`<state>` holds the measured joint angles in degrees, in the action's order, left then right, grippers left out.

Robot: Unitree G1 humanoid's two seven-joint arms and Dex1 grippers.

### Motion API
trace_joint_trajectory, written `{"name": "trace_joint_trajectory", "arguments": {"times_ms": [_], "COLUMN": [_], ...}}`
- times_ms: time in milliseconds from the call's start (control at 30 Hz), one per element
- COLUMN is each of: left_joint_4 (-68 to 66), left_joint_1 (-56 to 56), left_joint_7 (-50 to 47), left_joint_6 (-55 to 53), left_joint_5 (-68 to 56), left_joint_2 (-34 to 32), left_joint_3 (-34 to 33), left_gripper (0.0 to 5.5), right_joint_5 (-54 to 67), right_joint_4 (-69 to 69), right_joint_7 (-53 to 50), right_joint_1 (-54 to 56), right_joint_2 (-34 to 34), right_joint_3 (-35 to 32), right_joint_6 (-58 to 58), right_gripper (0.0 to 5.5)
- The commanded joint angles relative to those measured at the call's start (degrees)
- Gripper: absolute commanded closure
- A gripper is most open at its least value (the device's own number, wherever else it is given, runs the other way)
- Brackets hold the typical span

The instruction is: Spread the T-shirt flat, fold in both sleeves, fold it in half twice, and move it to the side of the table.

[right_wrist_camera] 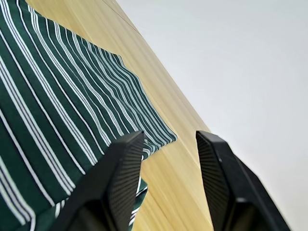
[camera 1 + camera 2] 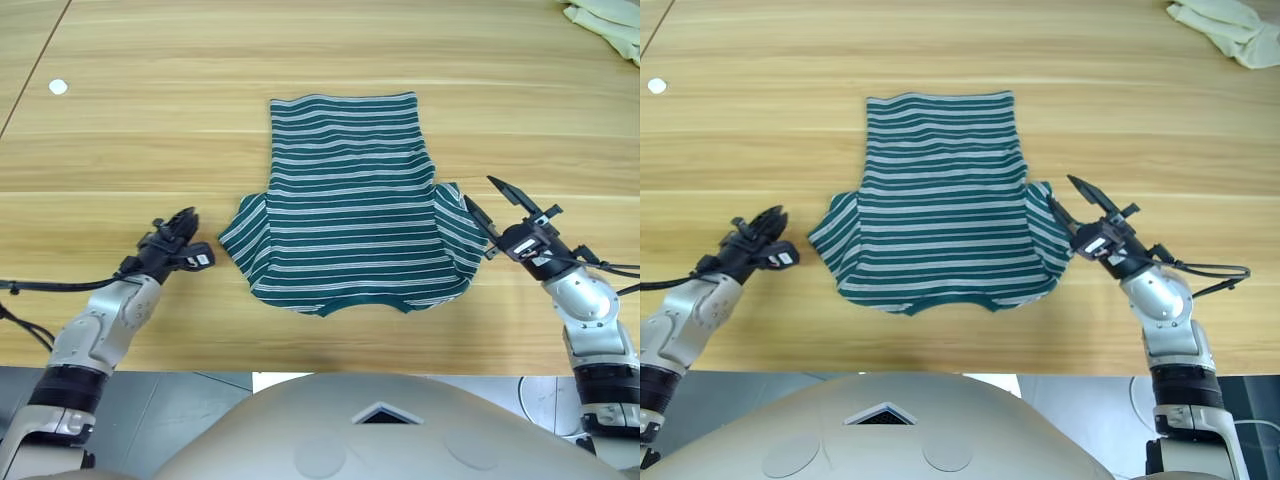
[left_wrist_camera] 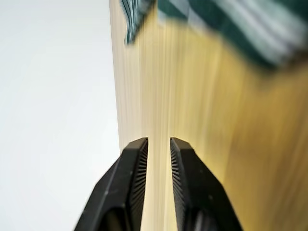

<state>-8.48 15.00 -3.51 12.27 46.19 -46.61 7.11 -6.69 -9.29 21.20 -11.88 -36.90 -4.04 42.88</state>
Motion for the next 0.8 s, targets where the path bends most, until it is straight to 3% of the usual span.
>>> {"name": "trace_joint_trajectory", "arguments": {"times_ms": [33, 267, 467, 800], "left_joint_4": [2.56, 18.22, 11.9, 1.98], "left_joint_1": [7.37, 17.22, 10.08, 0.26], "left_joint_7": [4.31, 16.96, 18.17, 14.76], "left_joint_6": [-1.85, 9.62, 10.28, 10.03], "left_joint_5": [0.72, -12.69, -10.66, -2.71], "left_joint_2": [-2.84, -7.65, -4.85, -1.97], "left_joint_3": [-0.09, 2.19, 4.6, 9.63], "left_gripper": [4.32, 4.32, 3.61, 3.61], "right_joint_5": [-0.16, -0.53, -0.82, -1.43], "right_joint_4": [0.1, 0.01, 0.03, -0.2], "right_joint_7": [0.07, 0.42, 0.13, -0.78], "right_joint_1": [-0.51, 0.21, -0.13, -1.25], "right_joint_2": [-0.7, -0.23, -0.13, 0.33], "right_joint_3": [-0.84, 0.18, 0.31, -0.16], "right_joint_6": [0.22, -0.13, -0.03, 0.39], "right_gripper": [3.52, 3.52, 3.52, 3.52]}}
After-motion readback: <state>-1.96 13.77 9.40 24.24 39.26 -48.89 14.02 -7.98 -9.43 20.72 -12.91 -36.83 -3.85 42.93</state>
